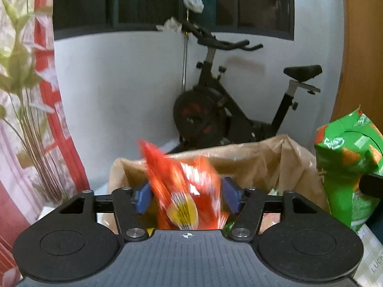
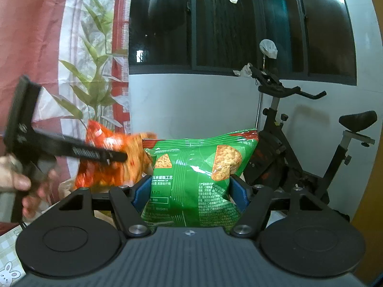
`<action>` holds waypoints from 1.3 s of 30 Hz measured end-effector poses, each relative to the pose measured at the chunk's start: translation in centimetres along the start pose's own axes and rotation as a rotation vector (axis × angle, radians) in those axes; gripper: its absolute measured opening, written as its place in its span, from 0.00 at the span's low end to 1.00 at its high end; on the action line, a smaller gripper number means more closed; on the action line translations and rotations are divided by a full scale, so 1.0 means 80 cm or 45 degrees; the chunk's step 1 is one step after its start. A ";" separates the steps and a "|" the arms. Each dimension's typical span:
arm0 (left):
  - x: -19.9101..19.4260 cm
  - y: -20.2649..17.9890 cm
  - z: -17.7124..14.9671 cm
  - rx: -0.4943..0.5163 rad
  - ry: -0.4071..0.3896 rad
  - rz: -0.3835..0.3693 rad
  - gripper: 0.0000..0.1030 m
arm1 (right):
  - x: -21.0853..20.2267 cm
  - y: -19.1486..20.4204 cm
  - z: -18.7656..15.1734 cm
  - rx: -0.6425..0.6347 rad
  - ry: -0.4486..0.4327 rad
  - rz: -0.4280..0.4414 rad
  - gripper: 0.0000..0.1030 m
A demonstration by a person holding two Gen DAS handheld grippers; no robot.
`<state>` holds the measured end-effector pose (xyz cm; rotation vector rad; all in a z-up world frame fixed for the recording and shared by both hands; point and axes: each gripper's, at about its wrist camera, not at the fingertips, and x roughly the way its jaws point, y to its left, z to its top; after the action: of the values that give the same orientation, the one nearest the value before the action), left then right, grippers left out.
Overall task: Organize snacks
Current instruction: 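Carry both bags over the box and release them inside, then lower both open tools back toward the remaining snacks on the table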
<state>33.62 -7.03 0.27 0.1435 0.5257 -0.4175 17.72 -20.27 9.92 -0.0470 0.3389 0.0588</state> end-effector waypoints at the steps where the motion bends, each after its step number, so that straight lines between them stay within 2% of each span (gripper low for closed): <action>1: 0.000 0.003 -0.001 -0.015 -0.002 -0.009 0.72 | 0.003 -0.001 0.000 0.003 0.005 -0.001 0.68; 7: -0.026 0.024 -0.004 -0.101 -0.037 -0.042 0.74 | 0.022 -0.007 -0.001 0.026 0.050 0.012 0.68; 19: -0.066 0.055 -0.020 -0.173 -0.032 -0.003 0.74 | 0.094 0.011 0.021 0.095 0.025 0.003 0.68; 22: -0.072 0.061 -0.025 -0.183 -0.027 0.001 0.74 | 0.119 0.017 0.013 0.100 0.093 0.008 0.68; 27: -0.081 0.064 -0.036 -0.199 -0.014 -0.010 0.74 | 0.154 0.018 -0.014 0.178 0.312 0.081 0.71; 29: -0.084 0.064 -0.042 -0.205 -0.004 -0.015 0.74 | 0.152 0.014 -0.021 0.201 0.354 0.079 0.74; 32: -0.089 0.066 -0.053 -0.221 0.009 -0.024 0.74 | 0.135 0.007 -0.022 0.241 0.328 0.080 0.82; 39: -0.116 0.074 -0.088 -0.255 0.037 -0.019 0.74 | 0.079 -0.003 -0.026 0.283 0.261 0.056 0.82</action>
<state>25.63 3.21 -0.83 -0.0476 0.5944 -0.3755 22.99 -20.35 5.90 0.1759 0.5492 0.0597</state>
